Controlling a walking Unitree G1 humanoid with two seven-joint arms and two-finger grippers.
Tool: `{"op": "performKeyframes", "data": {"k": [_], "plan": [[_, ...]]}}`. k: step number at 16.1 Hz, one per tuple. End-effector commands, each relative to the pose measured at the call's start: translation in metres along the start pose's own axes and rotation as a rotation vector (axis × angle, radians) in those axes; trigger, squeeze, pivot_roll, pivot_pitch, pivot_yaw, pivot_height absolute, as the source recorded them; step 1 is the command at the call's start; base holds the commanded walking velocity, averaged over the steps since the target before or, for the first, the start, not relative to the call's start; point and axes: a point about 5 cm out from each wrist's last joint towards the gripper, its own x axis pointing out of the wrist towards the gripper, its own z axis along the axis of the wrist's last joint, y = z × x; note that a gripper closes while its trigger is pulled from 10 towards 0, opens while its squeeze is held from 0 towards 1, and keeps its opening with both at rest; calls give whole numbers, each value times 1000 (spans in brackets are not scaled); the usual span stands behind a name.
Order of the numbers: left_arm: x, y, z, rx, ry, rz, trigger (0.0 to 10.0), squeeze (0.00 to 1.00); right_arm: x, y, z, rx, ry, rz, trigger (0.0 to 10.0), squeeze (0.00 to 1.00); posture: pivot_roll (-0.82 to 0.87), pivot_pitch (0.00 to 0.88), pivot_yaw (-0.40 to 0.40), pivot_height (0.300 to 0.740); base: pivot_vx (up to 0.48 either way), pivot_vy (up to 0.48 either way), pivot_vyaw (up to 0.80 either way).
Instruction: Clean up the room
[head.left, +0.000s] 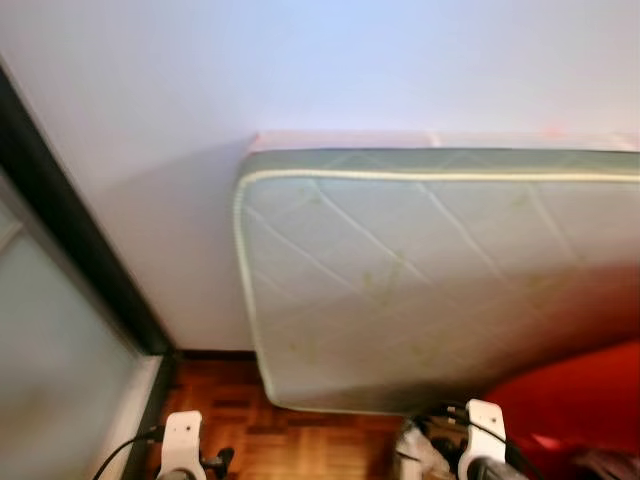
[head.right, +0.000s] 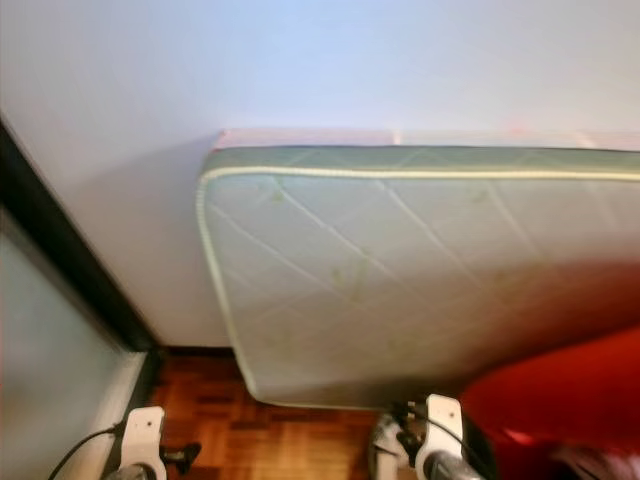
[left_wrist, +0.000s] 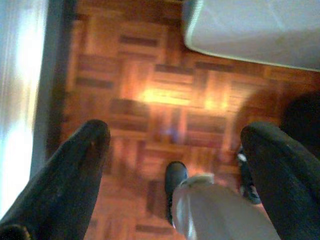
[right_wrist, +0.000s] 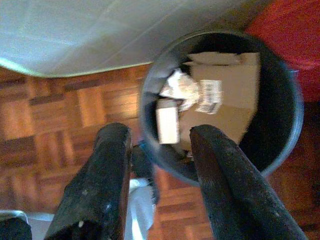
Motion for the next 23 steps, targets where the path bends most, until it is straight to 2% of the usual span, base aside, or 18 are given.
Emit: {"op": "performKeyframes", "data": {"k": [1,5,7,10,12,20,22,23], "plan": [[-2,0,-11,9,47,-3,10000,0,0,2,-2,1,7,4,10000,0,158,50,-19,740,0,0,-788],[-3,-2,-19,12,64,1,10000,0,0,1,-2,-3,10,6,10000,0,155,53,-21,740,0,0,-788],[-5,6,-23,11,71,12,10000,0,0,1,-2,-4,12,5,10000,0,158,56,-22,740,0,0,-788],[-6,10,-23,18,76,18,10000,0,0,2,-2,-8,13,6,10000,0,156,57,-18,740,0,0,-781],[-6,10,-22,55,78,6,10000,0,0,2,-2,-12,14,6,10000,0,152,56,-13,740,0,0,-778],[-1,-6,-13,76,63,-14,10000,0,0,2,-4,-23,20,7,10000,0,150,41,-7,740,0,0,-766],[-2,-4,-13,84,59,-12,10000,0,0,2,-5,-27,22,9,10000,0,150,37,-7,740,0,0,-763],[-2,1,-13,97,60,-6,10000,0,0,2,-5,-32,23,10,10000,0,149,35,-6,740,0,0,-763]]}}
